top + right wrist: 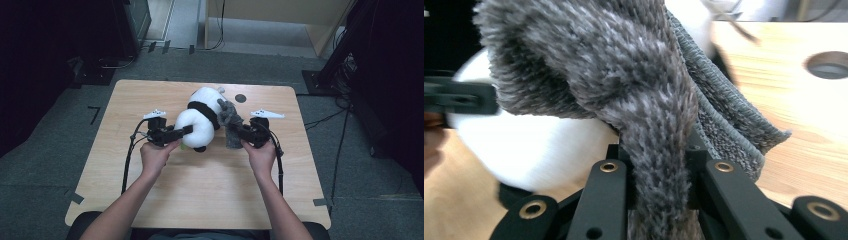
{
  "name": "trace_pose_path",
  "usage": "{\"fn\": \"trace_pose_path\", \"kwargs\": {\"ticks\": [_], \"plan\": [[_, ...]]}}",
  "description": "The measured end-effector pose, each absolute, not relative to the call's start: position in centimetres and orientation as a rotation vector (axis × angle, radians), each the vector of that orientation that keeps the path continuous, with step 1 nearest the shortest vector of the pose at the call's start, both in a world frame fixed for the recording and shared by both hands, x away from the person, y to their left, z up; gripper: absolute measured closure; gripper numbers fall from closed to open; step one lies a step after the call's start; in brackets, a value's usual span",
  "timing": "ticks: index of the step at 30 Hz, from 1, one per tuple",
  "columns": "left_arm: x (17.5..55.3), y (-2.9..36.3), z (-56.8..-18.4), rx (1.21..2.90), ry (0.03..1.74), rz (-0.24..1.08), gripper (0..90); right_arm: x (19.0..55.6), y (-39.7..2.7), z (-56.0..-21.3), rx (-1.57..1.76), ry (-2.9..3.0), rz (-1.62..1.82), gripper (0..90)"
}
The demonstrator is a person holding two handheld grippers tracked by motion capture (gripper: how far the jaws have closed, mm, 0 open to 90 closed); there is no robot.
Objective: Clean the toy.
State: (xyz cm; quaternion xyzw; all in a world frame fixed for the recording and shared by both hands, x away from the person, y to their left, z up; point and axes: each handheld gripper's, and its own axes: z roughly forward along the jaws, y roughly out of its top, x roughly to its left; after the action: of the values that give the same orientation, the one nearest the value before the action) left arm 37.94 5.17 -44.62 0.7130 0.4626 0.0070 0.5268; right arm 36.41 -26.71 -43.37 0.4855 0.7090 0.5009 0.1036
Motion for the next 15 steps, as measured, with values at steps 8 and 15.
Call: {"fn": "trace_pose_path", "kwargs": {"ticks": [8, 15], "plan": [[37.1, 4.1, -44.2, 1.710, 1.074, 0.051, 52.2, 35.7, -23.9, -42.6, 1.374, 2.169, 1.561, 78.5], [37.1, 4.4, -44.1, 1.702, 1.088, 0.105, 52.1, 35.0, -21.9, -42.4, 1.317, 2.251, 1.596, 79.1]]}}
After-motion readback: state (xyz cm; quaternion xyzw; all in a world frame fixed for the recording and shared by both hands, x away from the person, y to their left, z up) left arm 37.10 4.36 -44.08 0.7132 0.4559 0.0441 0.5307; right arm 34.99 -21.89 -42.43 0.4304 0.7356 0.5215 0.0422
